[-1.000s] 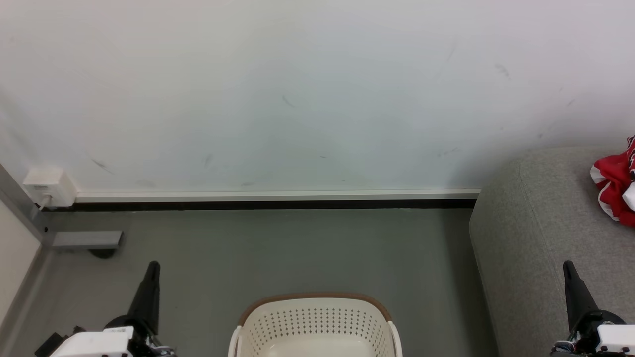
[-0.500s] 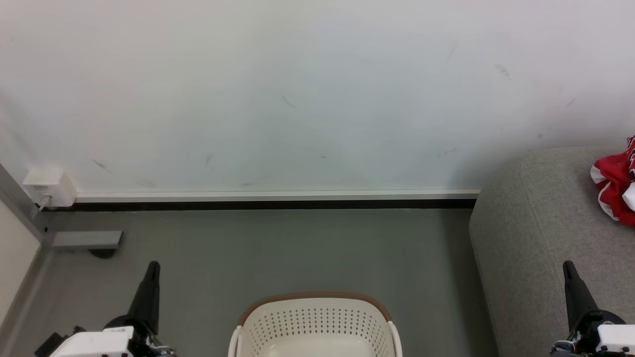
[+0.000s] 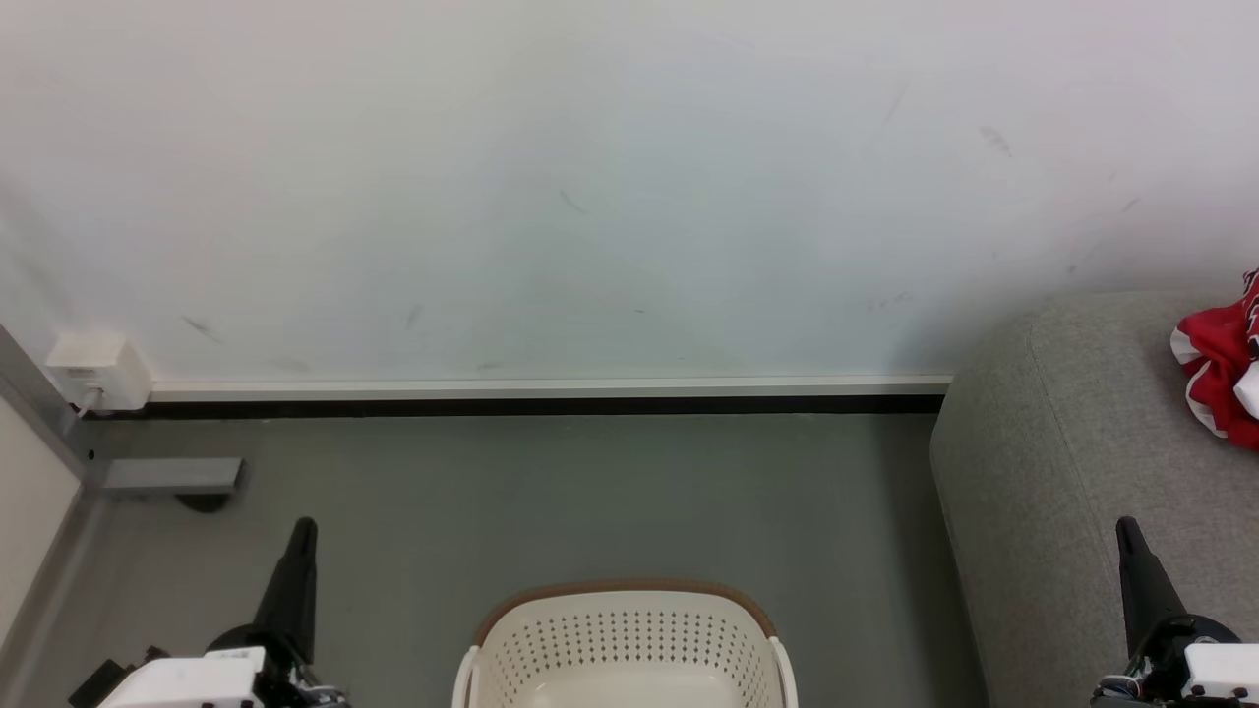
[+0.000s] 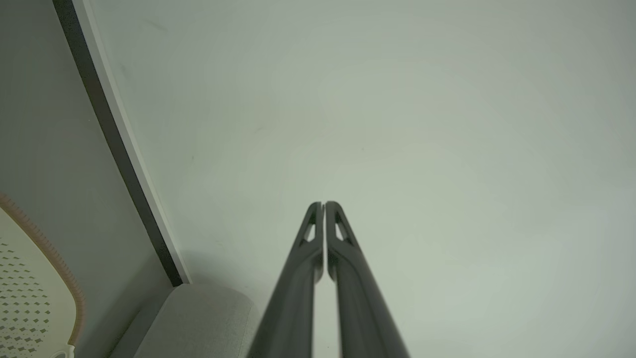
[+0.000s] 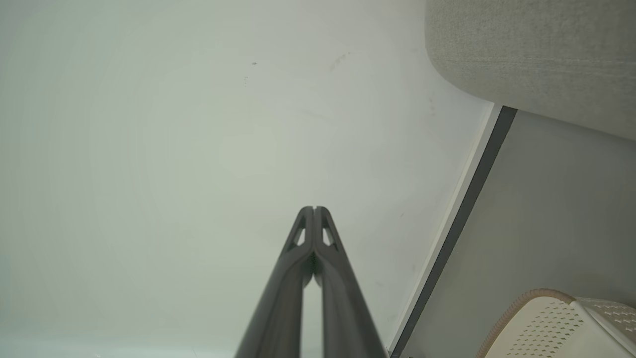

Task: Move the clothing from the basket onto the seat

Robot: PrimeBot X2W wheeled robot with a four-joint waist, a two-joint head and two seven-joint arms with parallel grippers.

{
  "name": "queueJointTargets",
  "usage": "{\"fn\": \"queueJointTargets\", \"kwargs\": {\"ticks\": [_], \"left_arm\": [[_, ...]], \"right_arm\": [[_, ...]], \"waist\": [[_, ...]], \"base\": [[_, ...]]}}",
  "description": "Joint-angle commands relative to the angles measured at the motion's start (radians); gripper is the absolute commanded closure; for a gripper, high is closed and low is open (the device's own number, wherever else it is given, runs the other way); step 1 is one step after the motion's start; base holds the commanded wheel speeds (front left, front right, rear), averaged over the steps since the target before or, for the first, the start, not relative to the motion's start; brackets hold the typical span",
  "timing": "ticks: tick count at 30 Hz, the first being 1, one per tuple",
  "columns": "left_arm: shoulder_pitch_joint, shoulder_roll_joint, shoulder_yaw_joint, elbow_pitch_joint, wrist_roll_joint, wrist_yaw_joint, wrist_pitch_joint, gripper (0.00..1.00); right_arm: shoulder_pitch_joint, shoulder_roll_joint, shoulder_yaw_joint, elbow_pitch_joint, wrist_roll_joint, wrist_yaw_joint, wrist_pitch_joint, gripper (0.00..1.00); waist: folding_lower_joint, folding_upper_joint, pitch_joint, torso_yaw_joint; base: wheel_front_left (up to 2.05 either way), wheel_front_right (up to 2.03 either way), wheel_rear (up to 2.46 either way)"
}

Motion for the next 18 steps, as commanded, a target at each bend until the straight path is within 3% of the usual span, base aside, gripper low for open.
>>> {"fn": "queueJointTargets", "kwargs": {"ticks": [1,18], "left_arm": [[-0.006,0.002,0.002,-0.001,-0.012,-0.006,0.006,1.0],[-0.006,0.002,0.002,-0.002,-0.012,-0.006,0.006,1.0]], "right_arm": [[-0.006,-0.007,-0.004,-0.005,0.001,-0.002,0.004,1.0],[-0.006,-0.007,-0.004,-0.005,0.001,-0.002,0.004,1.0]], "waist": [[0.0,0.0,0.0,0.0],[0.0,0.0,0.0,0.0]], "base": [[0.0,0.0,0.0],[0.0,0.0,0.0]]}}
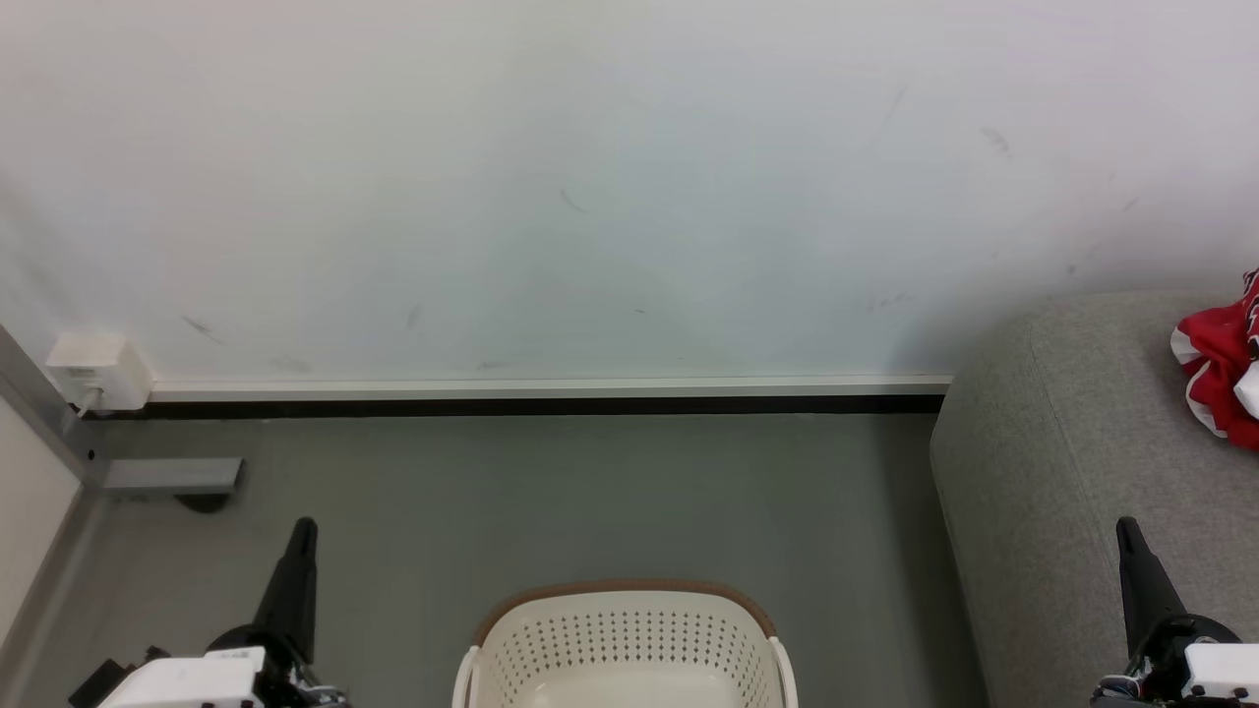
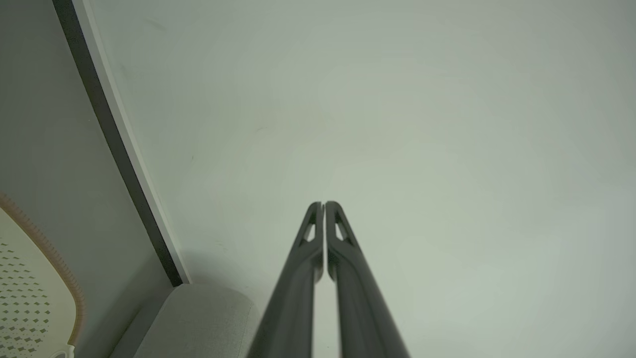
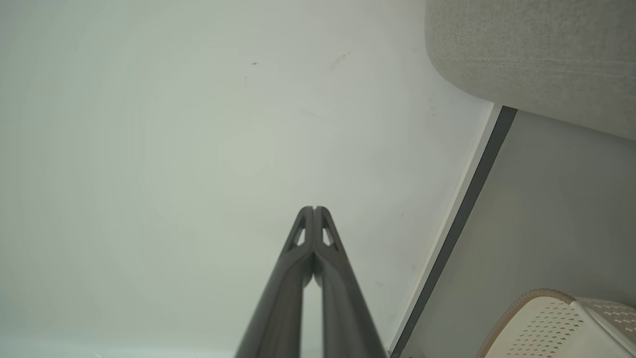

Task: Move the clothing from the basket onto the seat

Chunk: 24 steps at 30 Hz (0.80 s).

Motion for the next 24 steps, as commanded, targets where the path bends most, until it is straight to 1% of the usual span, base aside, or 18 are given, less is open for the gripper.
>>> {"fn": "queueJointTargets", "kwargs": {"ticks": [1,24], "left_arm": [[-0.006,0.002,0.001,-0.001,-0.012,-0.006,0.006,1.0],[-0.006,0.002,0.001,-0.002,-0.012,-0.006,0.006,1.0]], "right_arm": [[-0.006,-0.006,-0.004,-0.005,0.001,-0.002,0.004,1.0],[-0.005,-0.006,-0.004,-0.005,0.001,-0.002,0.004,1.0]], "waist": [[0.0,0.0,0.0,0.0],[0.0,0.0,0.0,0.0]], "base": [[0.0,0.0,0.0],[0.0,0.0,0.0]]}}
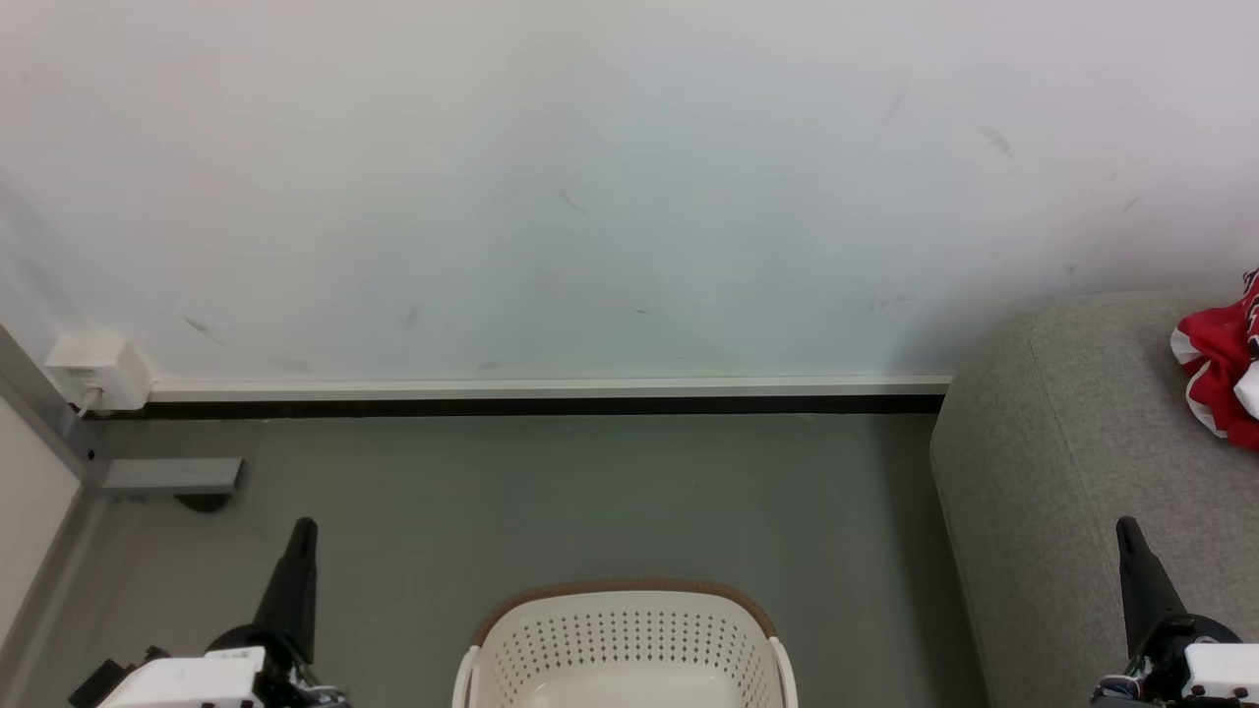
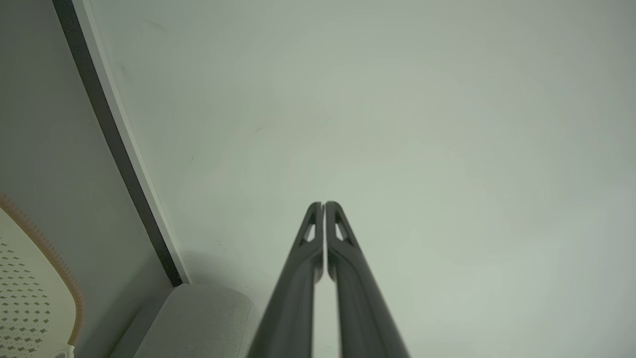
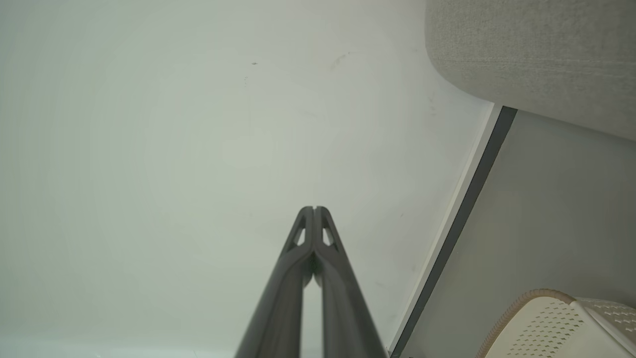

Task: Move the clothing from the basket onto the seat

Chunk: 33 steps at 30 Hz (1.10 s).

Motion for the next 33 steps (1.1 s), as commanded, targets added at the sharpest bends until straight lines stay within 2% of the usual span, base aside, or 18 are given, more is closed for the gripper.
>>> {"fn": "queueJointTargets", "kwargs": {"ticks": [1,33], "left_arm": [[-0.006,0.002,0.001,-0.002,-0.012,-0.006,0.006,1.0],[-0.005,0.002,0.002,-0.002,-0.012,-0.006,0.006,1.0]], "right_arm": [[-0.005,-0.006,-0.004,-0.005,0.001,-0.002,0.004,1.0],[-0.005,-0.006,-0.004,-0.005,0.002,-0.002,0.004,1.0]], "waist": [[0.0,0.0,0.0,0.0],[0.0,0.0,0.0,0.0]], "base": [[0.0,0.0,0.0],[0.0,0.0,0.0]]}}
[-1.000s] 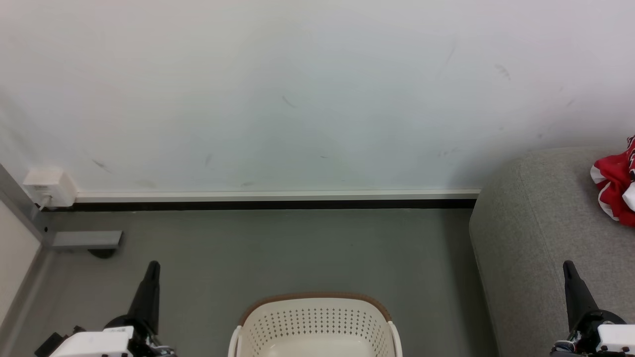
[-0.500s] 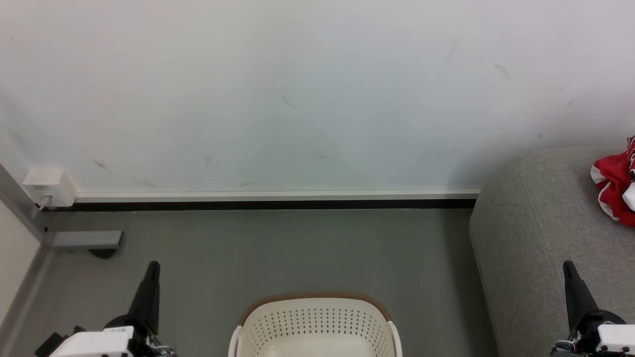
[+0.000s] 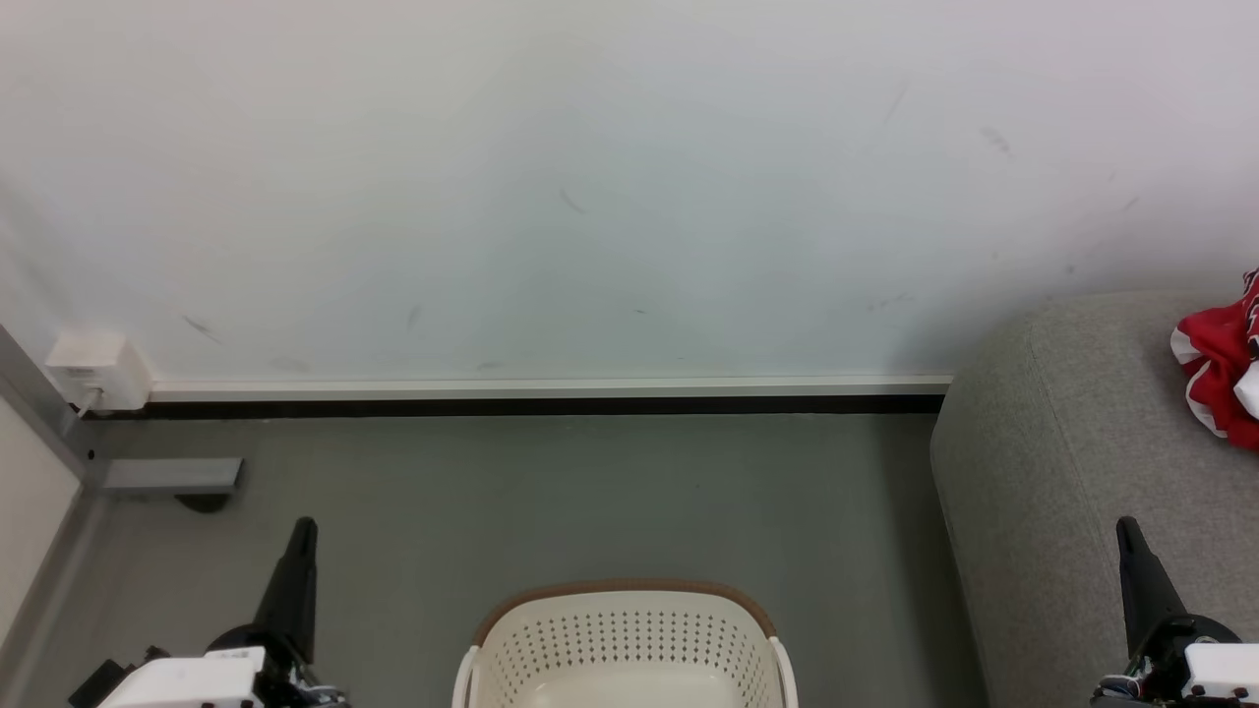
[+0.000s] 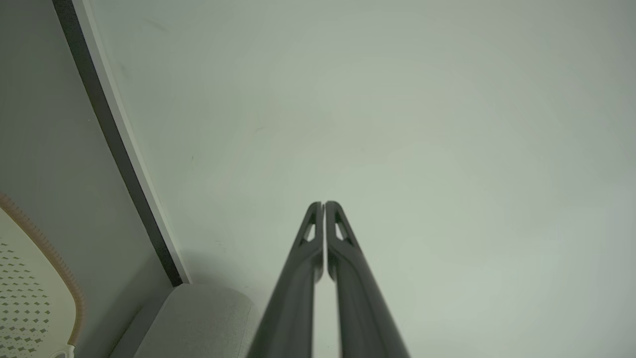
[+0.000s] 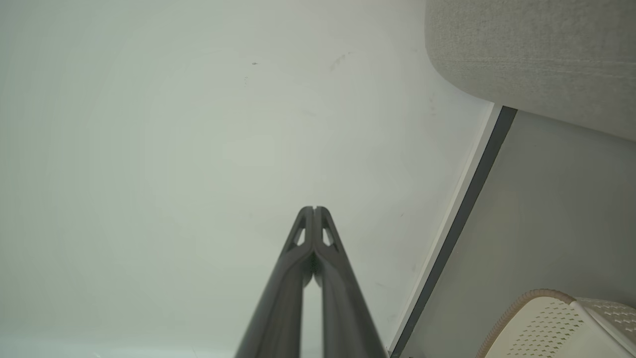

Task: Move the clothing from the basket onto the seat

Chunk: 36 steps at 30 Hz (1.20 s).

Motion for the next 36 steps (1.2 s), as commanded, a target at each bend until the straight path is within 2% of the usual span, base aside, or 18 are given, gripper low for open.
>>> {"fn": "queueJointTargets", "kwargs": {"ticks": [1,36], "left_arm": [[-0.005,0.002,0.002,-0.001,-0.012,-0.006,0.006,1.0],[-0.005,0.002,0.001,-0.002,-0.012,-0.006,0.005,1.0]], "right_arm": [[-0.005,-0.006,-0.004,-0.005,0.002,-0.002,0.004,1.0],[-0.005,-0.006,-0.004,-0.005,0.002,-0.002,0.004,1.0]], "waist": [[0.0,0.0,0.0,0.0],[0.0,0.0,0.0,0.0]], "base": [[0.0,0.0,0.0],[0.0,0.0,0.0]]}}
